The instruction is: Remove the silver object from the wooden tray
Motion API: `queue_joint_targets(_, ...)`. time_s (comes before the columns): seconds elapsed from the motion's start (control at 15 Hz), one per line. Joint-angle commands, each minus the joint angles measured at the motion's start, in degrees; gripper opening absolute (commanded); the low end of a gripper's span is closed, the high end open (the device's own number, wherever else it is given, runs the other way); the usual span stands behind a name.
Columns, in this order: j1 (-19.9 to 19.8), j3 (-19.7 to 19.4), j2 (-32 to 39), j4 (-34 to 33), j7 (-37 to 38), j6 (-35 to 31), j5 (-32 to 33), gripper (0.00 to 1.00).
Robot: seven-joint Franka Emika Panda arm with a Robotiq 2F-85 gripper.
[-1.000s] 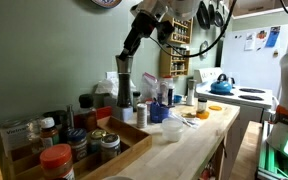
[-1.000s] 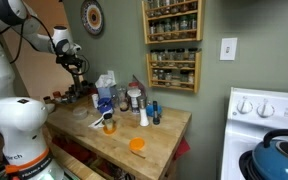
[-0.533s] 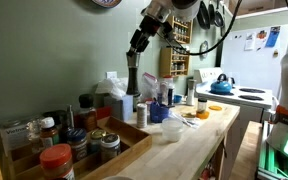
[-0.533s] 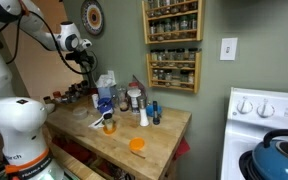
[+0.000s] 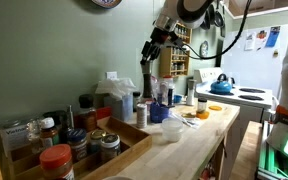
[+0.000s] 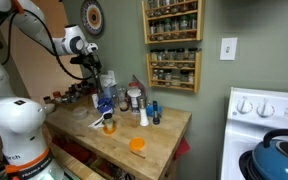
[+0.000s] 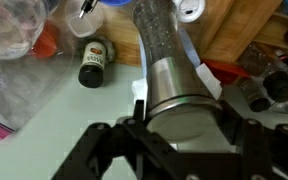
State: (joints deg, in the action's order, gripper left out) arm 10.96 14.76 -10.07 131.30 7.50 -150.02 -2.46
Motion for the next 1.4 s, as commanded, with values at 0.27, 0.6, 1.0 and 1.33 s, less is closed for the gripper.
queue_joint_targets(0.27,-0.84,-0.58,1.79,-0.68,2.06,-1.77,2.57,0.46)
queue_joint_targets(0.6,-1.3,-1.17,5.43,-1.11,3.16,-9.59,3.15,0.46)
queue_joint_targets(1.0,-3.37,-1.76,9.71,-1.82,9.41,-11.09,10.41,0.46)
queue_joint_targets(1.33,-3.6,-2.79,13.88,-3.91,18.81,-13.17,19.92,0.46)
